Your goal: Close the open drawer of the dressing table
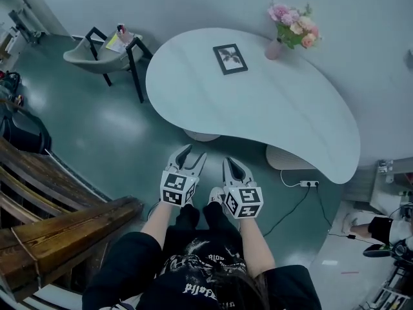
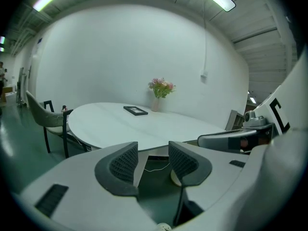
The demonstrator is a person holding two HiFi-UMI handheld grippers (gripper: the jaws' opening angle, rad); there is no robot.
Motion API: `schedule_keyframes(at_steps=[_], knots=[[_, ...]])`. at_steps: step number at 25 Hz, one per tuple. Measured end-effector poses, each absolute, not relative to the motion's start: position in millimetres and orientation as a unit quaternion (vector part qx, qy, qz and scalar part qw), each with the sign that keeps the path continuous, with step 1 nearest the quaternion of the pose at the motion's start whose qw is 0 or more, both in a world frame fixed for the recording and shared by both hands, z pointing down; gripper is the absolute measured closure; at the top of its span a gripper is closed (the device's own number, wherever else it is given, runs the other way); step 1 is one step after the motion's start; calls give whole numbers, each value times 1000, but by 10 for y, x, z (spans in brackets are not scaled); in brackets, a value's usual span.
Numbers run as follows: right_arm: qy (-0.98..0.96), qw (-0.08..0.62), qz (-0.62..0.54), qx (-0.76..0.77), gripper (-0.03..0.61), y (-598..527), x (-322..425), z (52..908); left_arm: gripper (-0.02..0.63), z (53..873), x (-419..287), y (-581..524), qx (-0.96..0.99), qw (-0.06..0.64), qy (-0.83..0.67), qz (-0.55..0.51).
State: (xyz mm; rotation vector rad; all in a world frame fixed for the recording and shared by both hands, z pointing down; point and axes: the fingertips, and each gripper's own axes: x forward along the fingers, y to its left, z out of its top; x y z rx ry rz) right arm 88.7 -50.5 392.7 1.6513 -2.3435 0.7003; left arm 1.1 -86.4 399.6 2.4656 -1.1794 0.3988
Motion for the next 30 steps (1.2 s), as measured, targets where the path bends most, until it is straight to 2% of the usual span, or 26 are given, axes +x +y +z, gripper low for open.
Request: schedule_keyframes(at_steps=[30], knots=[[-817, 86, 168, 545, 551, -167, 929, 3294, 407, 3423, 177, -311, 886, 152, -421, 119]])
